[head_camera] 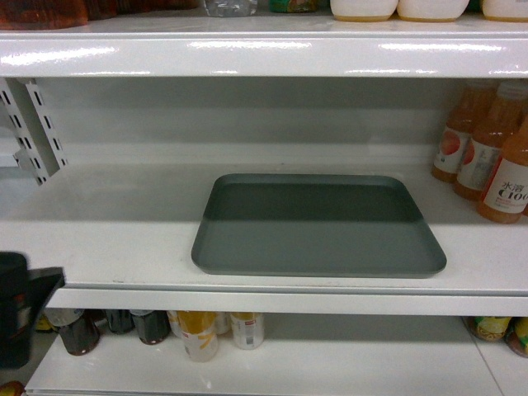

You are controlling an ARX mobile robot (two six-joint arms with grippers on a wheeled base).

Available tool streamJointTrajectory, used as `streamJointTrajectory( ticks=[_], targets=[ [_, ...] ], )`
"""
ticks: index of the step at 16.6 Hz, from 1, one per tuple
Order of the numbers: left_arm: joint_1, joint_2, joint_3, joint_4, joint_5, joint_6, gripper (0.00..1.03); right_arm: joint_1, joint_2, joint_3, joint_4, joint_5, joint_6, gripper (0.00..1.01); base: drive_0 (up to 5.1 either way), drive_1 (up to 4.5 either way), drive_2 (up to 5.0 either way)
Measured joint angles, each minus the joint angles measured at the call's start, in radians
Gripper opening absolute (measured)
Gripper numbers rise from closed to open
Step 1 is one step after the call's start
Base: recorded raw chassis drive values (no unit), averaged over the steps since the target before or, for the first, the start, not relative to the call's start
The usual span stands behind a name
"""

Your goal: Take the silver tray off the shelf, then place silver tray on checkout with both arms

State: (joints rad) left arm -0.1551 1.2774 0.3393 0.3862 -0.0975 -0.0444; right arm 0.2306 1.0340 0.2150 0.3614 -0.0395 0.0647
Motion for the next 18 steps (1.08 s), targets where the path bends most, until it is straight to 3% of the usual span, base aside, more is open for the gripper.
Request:
streamJointTrajectory(
  ticks=[2, 4, 6, 11, 13, 15, 18],
  targets=[
    [-0.027, 0.283, 0.134, 0.092, -0.006, 0.015, 0.98, -0.017, 0.32, 0.142, 0.148, -0.025, 0.031, 0.98, 0.0, 0.0, 0.0],
    [-0.036, 0.507, 0.296, 0.077, -0.019, 0.006, 0.98, -0.03, 0.585, 0.313, 0.158, -0.028, 0.074, 0.98, 0.0, 0.0, 0.0],
    [-0.038, 0.618, 0.428, 0.037, -0.026, -0.014, 0.98, -0.03, 0.736, 0.456, 0.143, -0.008, 0.084, 0.98, 0.0, 0.0, 0.0],
    [-0.059, 0.841, 0.698, -0.082, -0.037, -0.039, 0.98, -0.076, 1.019, 0.772, 0.037, 0.066, 0.096, 0.98, 0.0, 0.0, 0.0],
    [-0.061, 0.949, 0.873, -0.171, -0.041, -0.064, 0.98, -0.116, 1.178, 0.971, -0.061, 0.116, 0.094, 0.98, 0.0, 0.0, 0.0],
    [-0.064, 1.003, 0.932, -0.206, -0.058, -0.079, 0.98, -0.128, 1.257, 1.08, -0.129, 0.08, 0.091, 0.98, 0.0, 0.0, 0.0],
    [-0.059, 1.036, 0.966, -0.255, -0.058, -0.085, 0.98, -0.128, 1.302, 1.152, -0.204, 0.062, 0.079, 0.98, 0.0, 0.0, 0.0]
  ],
)
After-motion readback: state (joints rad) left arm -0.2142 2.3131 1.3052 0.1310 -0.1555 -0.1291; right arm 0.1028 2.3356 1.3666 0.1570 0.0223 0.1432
